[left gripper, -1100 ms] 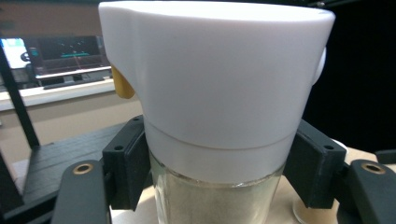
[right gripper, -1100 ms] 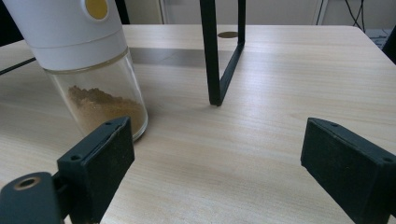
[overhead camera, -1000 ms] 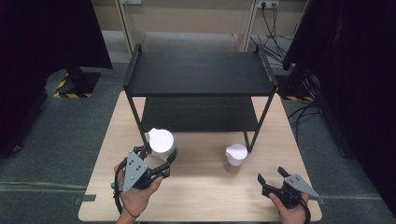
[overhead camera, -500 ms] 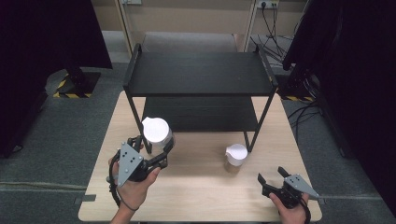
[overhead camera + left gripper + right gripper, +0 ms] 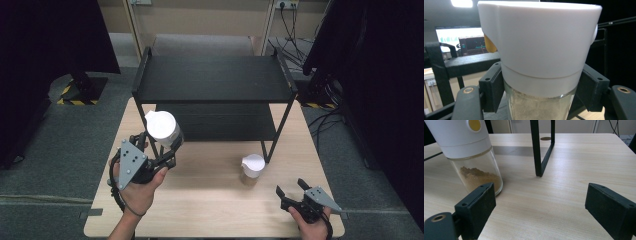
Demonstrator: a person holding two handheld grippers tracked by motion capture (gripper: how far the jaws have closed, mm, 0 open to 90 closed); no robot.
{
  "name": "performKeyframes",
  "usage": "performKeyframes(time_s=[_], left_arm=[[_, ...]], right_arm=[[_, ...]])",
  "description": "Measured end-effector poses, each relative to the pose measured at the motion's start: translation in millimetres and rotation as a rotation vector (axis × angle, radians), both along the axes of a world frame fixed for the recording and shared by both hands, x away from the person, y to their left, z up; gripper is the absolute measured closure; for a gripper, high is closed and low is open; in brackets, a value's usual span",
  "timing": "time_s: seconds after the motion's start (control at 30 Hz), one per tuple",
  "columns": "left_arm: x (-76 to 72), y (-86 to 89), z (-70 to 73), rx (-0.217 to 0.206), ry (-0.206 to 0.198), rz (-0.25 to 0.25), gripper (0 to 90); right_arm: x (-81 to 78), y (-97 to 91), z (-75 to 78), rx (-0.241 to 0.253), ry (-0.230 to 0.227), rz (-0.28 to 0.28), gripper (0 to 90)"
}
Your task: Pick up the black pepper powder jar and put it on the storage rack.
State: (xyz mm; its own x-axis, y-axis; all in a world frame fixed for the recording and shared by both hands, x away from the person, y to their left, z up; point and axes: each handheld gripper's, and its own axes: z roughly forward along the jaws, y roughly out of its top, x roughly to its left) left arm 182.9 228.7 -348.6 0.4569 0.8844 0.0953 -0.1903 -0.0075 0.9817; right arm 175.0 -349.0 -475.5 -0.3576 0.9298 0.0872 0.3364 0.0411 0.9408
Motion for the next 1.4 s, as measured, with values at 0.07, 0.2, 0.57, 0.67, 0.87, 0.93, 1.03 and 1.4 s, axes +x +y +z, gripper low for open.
performKeyframes(time_s=[0.07, 0.2, 0.57, 0.67, 0.87, 0.93, 1.03, 1.4], left_arm=[[0.3, 0.2, 3.0, -0.005, -0.004, 0.006, 30.7], [0.7, 0.9, 10.8, -0.004, -0.014, 0.017, 30.7], [4.6, 0.8, 33.4, -0.023, -0.032, 0.048, 30.7], [7.1, 0.4, 40.4, -0.027, -0.033, 0.055, 30.7], [14.2, -2.1, 54.3, -0.027, -0.035, 0.068, 30.7], [16.3, -2.7, 58.5, -0.026, -0.036, 0.072, 30.7], [19.3, -3.6, 63.1, -0.034, -0.04, 0.078, 30.7], [33.9, -11.0, 82.4, -0.038, -0.039, 0.093, 30.7]], right_arm=[[-0.1, 0.0, 0.0, 0.0, 0.0, 0.0, 10.0], [0.2, 0.1, 0.2, -0.001, 0.001, 0.001, 10.0], [0.1, -0.1, 0.0, 0.002, 0.001, 0.0, 10.0], [0.4, 0.0, 0.3, 0.001, 0.003, 0.0, 10.0], [0.1, -0.2, -0.1, 0.002, 0.001, -0.001, 10.0], [0.2, -0.3, 0.0, 0.003, 0.001, -0.001, 10.0], [0.2, -0.3, -0.1, 0.002, 0.0, 0.0, 10.0], [0.2, -0.6, -0.3, 0.002, -0.001, 0.001, 10.0]])
